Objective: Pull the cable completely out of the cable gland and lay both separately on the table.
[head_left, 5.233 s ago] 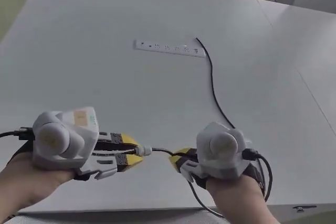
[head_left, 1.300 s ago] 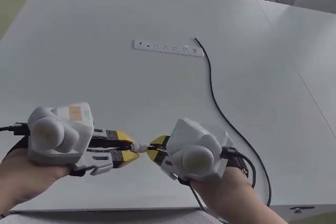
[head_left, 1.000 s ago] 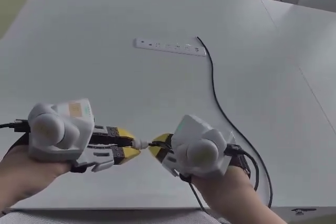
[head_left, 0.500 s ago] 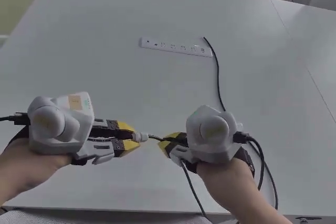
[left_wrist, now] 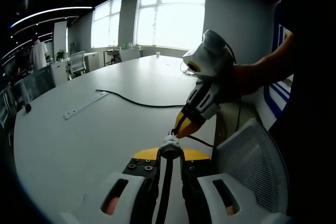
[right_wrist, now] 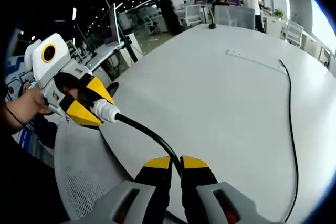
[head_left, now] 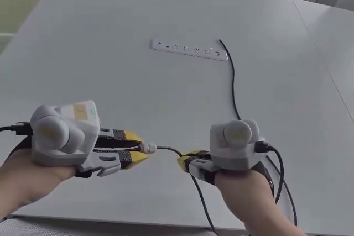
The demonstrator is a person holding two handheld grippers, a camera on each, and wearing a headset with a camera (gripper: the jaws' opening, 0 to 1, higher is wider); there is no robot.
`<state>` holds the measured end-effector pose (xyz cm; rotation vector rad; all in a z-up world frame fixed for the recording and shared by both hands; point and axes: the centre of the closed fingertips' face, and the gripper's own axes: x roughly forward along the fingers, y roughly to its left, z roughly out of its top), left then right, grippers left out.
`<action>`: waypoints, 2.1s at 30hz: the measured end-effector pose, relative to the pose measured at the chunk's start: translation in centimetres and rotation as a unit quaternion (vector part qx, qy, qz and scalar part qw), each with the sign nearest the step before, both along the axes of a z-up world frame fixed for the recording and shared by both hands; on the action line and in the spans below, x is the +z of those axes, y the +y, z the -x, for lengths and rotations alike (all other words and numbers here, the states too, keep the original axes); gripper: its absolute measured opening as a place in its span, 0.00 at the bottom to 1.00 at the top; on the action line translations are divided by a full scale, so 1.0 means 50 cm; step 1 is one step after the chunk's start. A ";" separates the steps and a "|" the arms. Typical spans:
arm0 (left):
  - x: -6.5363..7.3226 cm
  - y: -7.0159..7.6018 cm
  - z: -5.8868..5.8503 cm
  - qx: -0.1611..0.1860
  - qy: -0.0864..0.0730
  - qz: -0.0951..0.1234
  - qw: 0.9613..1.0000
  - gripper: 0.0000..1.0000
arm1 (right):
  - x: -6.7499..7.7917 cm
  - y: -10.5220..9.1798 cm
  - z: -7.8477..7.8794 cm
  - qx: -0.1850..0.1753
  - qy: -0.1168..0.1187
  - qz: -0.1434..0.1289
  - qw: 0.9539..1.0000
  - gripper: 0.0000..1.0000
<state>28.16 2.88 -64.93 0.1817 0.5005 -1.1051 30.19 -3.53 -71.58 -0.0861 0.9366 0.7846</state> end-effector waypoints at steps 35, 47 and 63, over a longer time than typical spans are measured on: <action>-0.003 0.002 -0.003 -0.002 0.001 0.003 1.000 0.15 | 0.104 0.115 0.019 0.227 -0.190 0.055 0.954 0.18; -0.006 0.012 -0.005 0.003 0.004 0.003 1.000 0.15 | 0.082 0.125 0.013 0.258 -0.195 0.080 0.943 0.04; -0.005 0.028 -0.026 0.014 0.002 0.003 1.000 0.15 | 0.079 0.139 -0.007 0.222 -0.174 0.058 0.958 0.01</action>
